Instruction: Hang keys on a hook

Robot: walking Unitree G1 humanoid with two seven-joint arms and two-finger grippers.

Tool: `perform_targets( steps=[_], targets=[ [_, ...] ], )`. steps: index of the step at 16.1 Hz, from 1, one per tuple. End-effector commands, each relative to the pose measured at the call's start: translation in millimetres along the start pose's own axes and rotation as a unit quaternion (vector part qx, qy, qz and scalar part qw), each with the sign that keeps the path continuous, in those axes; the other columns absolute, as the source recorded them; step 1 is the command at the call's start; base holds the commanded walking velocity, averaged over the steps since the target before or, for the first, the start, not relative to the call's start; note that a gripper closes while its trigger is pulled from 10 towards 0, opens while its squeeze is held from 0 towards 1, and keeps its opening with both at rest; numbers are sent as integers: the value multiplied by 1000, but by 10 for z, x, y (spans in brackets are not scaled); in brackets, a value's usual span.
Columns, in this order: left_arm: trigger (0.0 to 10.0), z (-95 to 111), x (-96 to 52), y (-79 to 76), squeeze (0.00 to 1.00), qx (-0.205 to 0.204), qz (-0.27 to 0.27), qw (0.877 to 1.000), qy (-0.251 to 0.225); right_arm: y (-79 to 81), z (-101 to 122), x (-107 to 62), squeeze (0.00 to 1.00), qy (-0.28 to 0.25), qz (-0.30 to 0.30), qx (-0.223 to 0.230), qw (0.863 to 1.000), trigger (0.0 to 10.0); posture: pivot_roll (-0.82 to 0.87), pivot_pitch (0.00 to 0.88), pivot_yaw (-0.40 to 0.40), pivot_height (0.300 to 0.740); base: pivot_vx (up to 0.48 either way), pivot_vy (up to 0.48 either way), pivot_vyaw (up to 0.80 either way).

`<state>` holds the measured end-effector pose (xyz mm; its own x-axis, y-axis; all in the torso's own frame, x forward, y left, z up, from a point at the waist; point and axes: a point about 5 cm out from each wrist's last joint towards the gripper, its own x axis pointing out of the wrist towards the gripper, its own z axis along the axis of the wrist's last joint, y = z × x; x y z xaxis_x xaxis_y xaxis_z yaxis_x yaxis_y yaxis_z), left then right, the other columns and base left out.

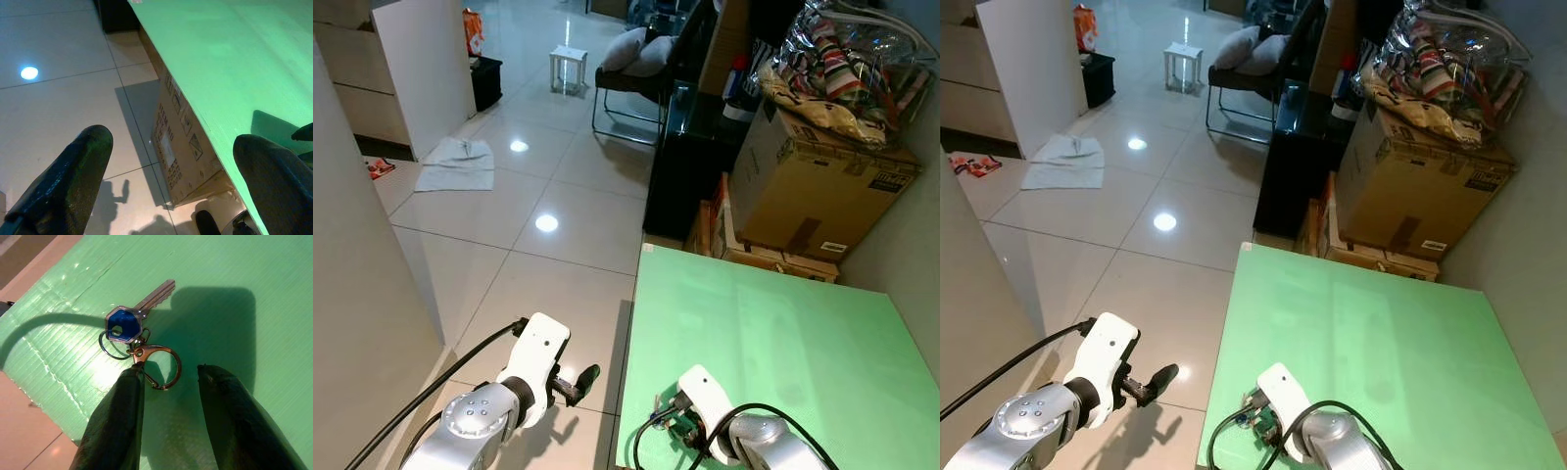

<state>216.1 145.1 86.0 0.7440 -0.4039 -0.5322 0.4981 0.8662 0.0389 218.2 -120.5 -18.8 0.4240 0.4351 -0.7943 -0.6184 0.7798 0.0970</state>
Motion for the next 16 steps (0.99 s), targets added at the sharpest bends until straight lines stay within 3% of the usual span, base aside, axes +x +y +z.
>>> perform_targets(
  steps=[1, 4, 5, 10, 16],
  targets=[
    [10000, 17, -3, -61, 0, 2, -12, 1000, -2, -56, -10, -12, 1000, 4, -3, 10, 1000, 10000, 53, 53, -139, 740, 0, 0, 0],
    [10000, 14, -8, -51, 0, 3, -10, 1000, -2, -98, -23, 20, 1000, 14, -23, 5, 1000, 10000, 59, 51, -140, 740, 0, 0, 0],
    [10000, 13, -8, -47, 0, 3, -10, 1000, -2, -132, -47, 48, 0, 19, -32, 6, 999, 10000, 65, 48, -137, 740, 0, 0, 0],
    [10000, 25, -10, -49, 0, 6, -12, 1000, -4, -258, -8, 157, 0, -11, -68, 22, 997, 10000, 72, 44, -131, 740, 0, 0, 0],
    [10000, 25, -26, -43, 0, 7, -11, 1000, -3, -248, 38, 222, 0, -17, -63, 27, 997, 10000, 80, 47, -131, 740, 0, 0, 0]
  ],
)
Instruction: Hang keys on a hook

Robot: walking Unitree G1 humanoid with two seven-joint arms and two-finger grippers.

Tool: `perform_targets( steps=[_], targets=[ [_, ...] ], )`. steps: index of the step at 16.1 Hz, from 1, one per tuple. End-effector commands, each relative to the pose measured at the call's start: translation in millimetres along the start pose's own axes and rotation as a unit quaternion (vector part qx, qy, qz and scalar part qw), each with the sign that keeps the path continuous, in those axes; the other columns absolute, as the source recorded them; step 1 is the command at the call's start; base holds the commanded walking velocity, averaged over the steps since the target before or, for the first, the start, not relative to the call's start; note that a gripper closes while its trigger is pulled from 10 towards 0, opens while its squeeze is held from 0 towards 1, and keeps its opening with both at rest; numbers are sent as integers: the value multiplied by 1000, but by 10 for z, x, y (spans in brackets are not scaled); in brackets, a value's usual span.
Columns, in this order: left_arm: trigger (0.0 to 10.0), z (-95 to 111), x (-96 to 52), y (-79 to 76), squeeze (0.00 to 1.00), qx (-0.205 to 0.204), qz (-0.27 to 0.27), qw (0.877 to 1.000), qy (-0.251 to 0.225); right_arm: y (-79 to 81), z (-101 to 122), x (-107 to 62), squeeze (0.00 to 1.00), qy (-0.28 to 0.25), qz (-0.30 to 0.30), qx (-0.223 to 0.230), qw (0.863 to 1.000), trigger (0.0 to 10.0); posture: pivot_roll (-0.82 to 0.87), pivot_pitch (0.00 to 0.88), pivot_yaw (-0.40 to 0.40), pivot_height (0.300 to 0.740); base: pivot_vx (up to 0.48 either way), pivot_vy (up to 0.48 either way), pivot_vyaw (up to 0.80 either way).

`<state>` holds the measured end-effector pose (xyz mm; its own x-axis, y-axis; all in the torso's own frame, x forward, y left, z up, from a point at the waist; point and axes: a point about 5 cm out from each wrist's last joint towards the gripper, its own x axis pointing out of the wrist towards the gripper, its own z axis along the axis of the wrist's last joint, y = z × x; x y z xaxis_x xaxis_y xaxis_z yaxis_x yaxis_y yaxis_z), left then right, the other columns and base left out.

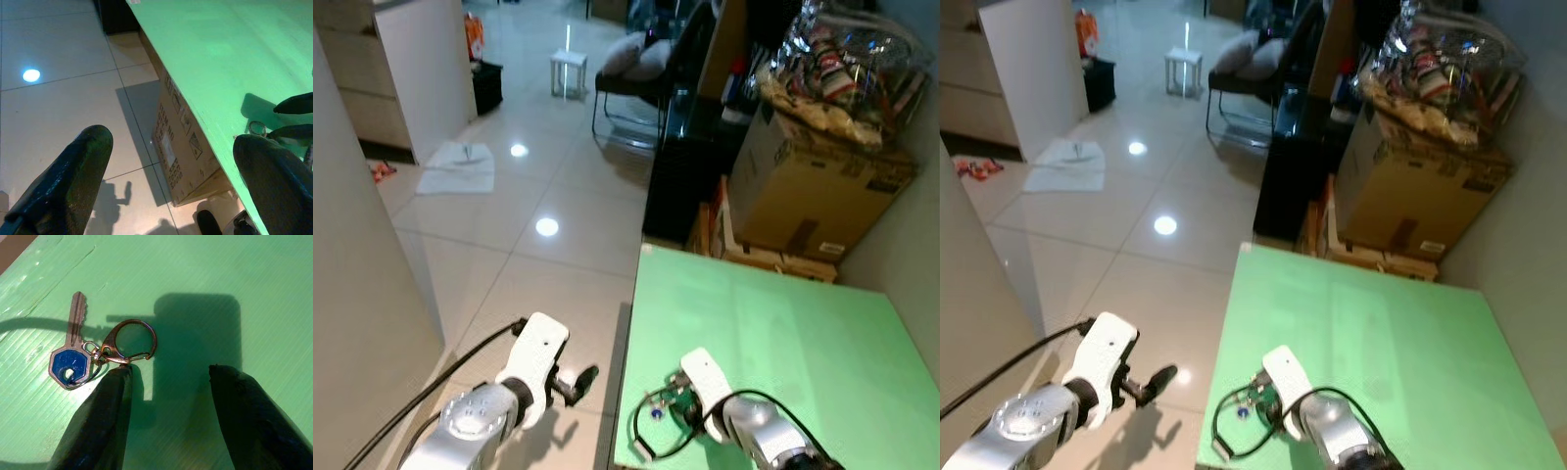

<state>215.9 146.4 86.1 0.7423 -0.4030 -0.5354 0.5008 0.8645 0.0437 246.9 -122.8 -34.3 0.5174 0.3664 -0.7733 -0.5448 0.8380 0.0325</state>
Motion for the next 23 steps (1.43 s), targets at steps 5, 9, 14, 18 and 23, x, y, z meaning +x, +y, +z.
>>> perform_targets(
  steps=[5, 9, 14, 18, 23],
  targets=[
    [10000, 24, -26, -54, 0, 4, -11, 1000, -4, -51, 135, -4, 0, -20, -3, -5, 1000, 10000, 84, 51, -132, 740, 0, 0, 0],
    [10000, 15, -42, -59, 0, 3, -11, 1000, -2, -47, 263, -45, 0, -46, 6, 34, 998, 10000, 77, 55, -131, 740, 0, 0, 0],
    [10000, 19, -32, -64, 0, 5, -15, 1000, -1, -23, 208, 37, 0, -30, 11, 105, 994, 10000, 82, 62, -120, 740, 0, 0, 0],
    [10000, 15, -39, -61, 0, 6, -16, 1000, 1, -74, 263, 75, 0, -34, -9, 89, 995, 10000, 93, 64, -113, 740, 0, 0, 0],
    [10000, 16, -50, -55, 0, 8, -15, 1000, 3, -88, 331, 103, 0, -44, -21, 124, 991, 10000, 102, 70, -110, 740, 0, 0, 0]
  ],
)
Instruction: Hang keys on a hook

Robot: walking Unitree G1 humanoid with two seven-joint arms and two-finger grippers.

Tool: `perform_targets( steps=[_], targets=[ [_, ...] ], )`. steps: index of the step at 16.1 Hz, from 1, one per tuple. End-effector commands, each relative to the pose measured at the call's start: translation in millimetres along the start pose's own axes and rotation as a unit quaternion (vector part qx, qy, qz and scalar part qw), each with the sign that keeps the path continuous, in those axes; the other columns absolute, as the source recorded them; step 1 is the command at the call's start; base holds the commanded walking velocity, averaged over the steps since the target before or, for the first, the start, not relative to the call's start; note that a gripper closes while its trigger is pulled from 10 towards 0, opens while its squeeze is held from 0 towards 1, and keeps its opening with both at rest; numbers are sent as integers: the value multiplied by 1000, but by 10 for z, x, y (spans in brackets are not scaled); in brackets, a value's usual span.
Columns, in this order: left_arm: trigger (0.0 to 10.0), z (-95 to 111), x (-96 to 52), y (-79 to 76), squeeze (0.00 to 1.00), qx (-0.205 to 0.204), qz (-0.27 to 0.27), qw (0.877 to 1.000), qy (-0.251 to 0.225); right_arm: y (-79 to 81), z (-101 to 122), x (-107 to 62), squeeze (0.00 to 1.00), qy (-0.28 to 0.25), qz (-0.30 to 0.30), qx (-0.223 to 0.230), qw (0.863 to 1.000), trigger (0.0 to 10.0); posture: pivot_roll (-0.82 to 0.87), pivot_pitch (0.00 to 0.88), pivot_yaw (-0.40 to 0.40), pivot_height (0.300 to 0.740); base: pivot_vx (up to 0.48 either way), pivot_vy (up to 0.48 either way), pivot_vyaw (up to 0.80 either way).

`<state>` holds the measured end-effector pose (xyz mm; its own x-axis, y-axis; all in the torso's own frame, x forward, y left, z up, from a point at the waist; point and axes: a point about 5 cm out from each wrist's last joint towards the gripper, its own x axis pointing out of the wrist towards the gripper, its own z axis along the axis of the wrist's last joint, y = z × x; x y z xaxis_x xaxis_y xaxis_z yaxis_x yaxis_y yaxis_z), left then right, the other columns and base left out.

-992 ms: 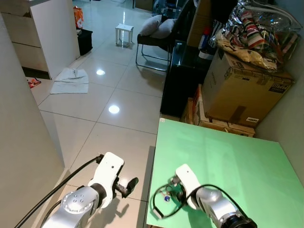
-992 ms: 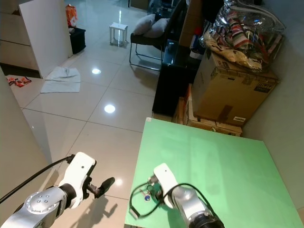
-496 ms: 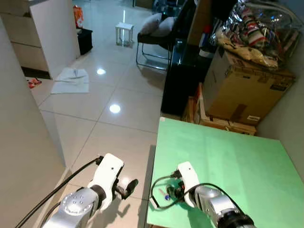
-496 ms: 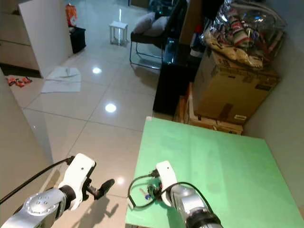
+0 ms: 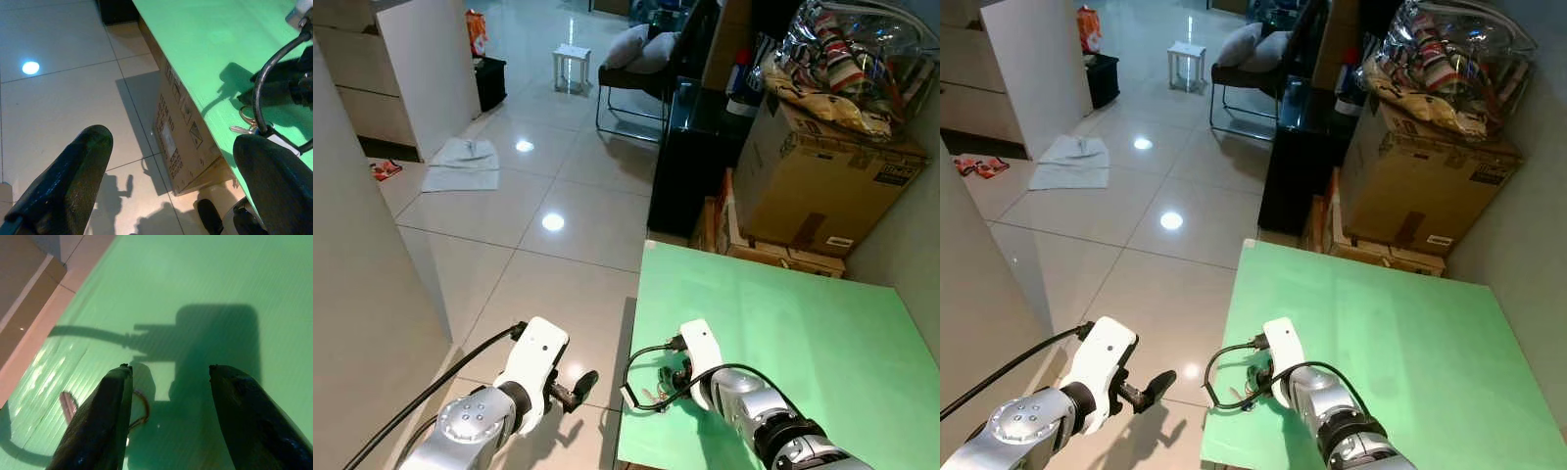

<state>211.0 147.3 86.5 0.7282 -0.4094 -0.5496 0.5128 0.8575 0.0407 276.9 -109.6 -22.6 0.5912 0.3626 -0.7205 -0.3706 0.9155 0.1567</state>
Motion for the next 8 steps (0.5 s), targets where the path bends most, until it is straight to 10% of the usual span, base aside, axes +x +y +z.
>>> perform_targets(
  steps=[1, 8],
  targets=[
    [10000, 37, -7, -38, 0, 6, -8, 1000, -5, -20, 12, -1, 0, -1, -2, 12, 1000, 10000, 104, 71, -110, 740, 0, 0, 0],
    [10000, 24, -10, -51, 0, 5, -9, 1000, -2, 106, 65, 39, 0, -3, 25, -7, 1000, 10000, 98, 75, -112, 740, 0, 0, 0]
  ],
)
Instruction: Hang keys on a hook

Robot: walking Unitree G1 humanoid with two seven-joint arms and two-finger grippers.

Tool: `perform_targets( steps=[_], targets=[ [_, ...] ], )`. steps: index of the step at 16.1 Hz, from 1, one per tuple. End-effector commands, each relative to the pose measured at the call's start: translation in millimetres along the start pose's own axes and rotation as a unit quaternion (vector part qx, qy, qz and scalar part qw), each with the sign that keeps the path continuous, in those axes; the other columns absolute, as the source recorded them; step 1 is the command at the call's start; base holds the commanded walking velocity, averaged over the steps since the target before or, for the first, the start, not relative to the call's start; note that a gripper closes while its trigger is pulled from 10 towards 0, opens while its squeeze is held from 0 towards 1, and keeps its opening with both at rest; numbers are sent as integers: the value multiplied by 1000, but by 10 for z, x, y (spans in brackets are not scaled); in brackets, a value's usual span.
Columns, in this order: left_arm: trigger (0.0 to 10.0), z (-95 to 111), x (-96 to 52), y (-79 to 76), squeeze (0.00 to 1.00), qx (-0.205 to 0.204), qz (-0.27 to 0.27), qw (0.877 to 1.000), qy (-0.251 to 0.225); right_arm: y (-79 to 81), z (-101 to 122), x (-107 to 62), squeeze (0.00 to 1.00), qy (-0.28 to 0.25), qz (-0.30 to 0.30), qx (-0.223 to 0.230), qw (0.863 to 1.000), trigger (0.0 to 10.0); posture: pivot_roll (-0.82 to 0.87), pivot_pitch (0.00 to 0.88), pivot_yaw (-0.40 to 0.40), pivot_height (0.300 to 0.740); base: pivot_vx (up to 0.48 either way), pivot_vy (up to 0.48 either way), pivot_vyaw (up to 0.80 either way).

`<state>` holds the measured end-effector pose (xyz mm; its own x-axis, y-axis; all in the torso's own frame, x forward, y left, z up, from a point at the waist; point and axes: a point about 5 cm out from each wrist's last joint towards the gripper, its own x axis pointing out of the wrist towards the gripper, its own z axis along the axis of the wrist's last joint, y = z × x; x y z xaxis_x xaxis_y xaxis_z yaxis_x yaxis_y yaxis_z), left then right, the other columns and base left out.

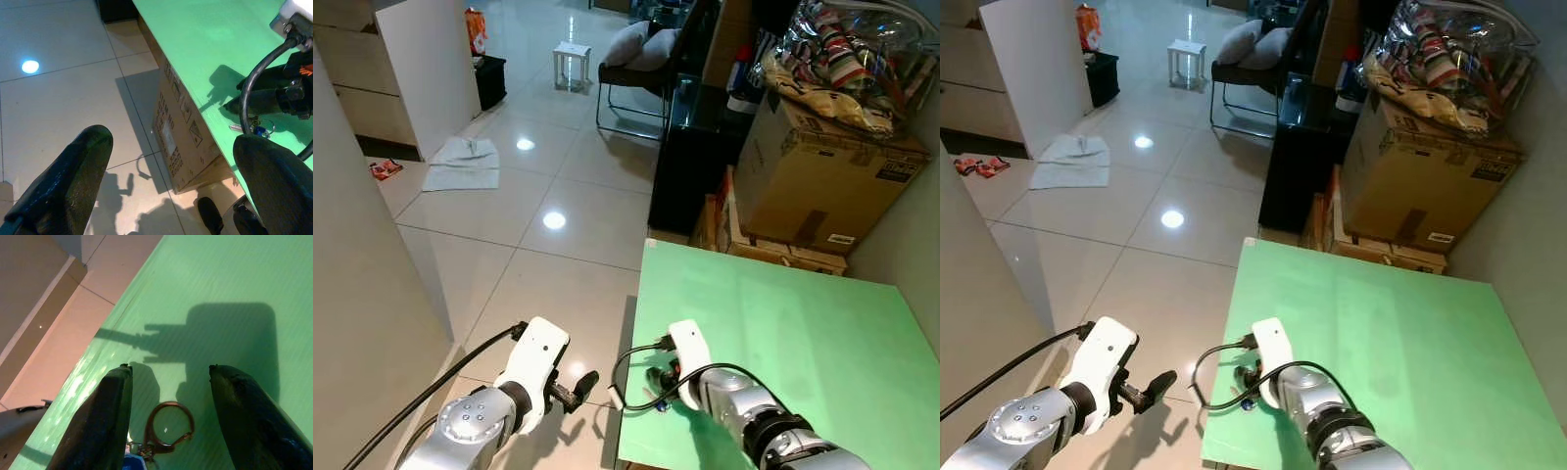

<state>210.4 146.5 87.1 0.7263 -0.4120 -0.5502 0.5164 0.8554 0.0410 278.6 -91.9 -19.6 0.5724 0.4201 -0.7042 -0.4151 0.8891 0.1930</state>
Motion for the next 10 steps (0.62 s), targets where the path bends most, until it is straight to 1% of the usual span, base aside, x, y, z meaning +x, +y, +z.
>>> perform_targets(
  steps=[1, 4, 8, 10],
  targets=[
    [10000, 25, -2, -45, 0, 4, -8, 1000, -3, -53, -37, -16, 0, 10, -9, -3, 1000, 10000, 98, 76, -112, 740, 0, 0, 0],
    [10000, 19, -4, -58, 0, 3, -11, 1000, -1, -55, -122, -20, 0, 32, -8, 12, 999, 10000, 98, 81, -114, 740, 0, 0, 0],
    [10000, -19, -21, -86, 0, 7, -24, 1000, 13, -55, -190, -25, 0, 48, -6, 6, 999, 10000, 96, 80, -115, 740, 0, 0, 0],
    [10000, -16, -15, -92, 0, 8, -24, 1000, 12, -40, -239, -24, 0, 59, -6, 13, 998, 10000, 94, 79, -114, 740, 0, 0, 0]
  ],
)
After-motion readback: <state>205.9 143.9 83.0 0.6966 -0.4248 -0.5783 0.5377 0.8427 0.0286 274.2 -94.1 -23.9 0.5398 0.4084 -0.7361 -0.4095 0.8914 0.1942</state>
